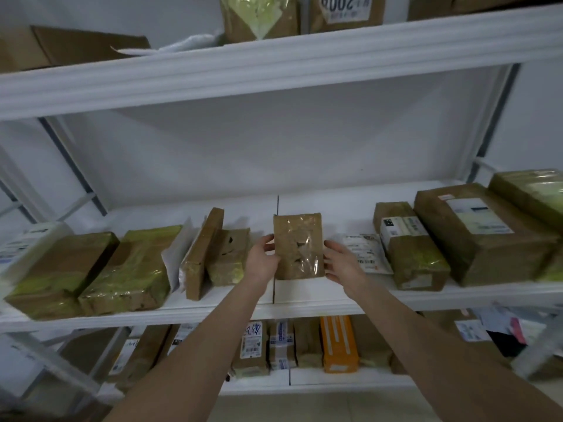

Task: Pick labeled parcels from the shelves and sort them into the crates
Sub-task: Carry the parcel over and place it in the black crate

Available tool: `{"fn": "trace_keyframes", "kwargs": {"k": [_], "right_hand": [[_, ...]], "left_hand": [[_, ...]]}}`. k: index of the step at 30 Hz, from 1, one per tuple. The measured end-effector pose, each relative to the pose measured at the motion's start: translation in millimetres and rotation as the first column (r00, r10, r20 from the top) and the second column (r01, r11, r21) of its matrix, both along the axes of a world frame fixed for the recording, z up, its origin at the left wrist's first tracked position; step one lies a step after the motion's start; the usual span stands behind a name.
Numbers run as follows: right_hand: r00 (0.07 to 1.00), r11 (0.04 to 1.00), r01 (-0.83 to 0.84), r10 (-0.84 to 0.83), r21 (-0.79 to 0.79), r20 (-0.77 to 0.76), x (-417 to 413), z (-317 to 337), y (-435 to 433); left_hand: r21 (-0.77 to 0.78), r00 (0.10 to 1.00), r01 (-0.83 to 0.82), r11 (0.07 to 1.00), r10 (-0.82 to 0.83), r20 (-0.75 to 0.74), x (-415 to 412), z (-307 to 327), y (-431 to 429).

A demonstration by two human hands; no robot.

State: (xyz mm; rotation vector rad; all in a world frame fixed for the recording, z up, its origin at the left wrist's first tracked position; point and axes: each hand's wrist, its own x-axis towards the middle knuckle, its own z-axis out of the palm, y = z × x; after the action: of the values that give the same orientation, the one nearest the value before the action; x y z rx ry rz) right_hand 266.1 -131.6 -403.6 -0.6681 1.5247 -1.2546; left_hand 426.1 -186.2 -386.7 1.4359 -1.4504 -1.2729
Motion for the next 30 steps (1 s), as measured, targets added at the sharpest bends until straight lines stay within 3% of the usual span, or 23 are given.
{"fn": "trace_keyframes", "kwargs": {"k": [3,8,12,18,23,30], "right_hand": [[0.998,0.998,0.061,-0.061,-0.006,0.015,-10,11,10],[1.000,0.999,-0.024,0.025,-0.022,0.005,-27,14,30],[0.991,0.999,-0.001,0.007,-0.042,0.132,-39,10,42],[0.977,1.000,0.022,-0.018,-0.015,0.214,-55,19,55],[0.984,1.000,-0.015,0.014,0.002,0.180,-67,15,57],[0.961,1.000,-0.020,0.026,-0.023,0.275,-64,10,58]], "left_hand": [[0.000,0.996,0.041,0.999,-0.041,-0.076,-6,9,11],[0.048,0.969,0.070,0.996,-0.057,-0.239,-18,26,33],[0.097,0.958,0.103,0.990,-0.072,-0.278,-27,33,38],[0.126,0.952,0.112,0.986,-0.070,-0.296,-32,29,42],[0.063,0.948,0.224,0.973,-0.203,-0.243,-33,25,46],[-0.021,0.966,0.198,0.980,-0.198,-0.168,-34,17,46]]}}
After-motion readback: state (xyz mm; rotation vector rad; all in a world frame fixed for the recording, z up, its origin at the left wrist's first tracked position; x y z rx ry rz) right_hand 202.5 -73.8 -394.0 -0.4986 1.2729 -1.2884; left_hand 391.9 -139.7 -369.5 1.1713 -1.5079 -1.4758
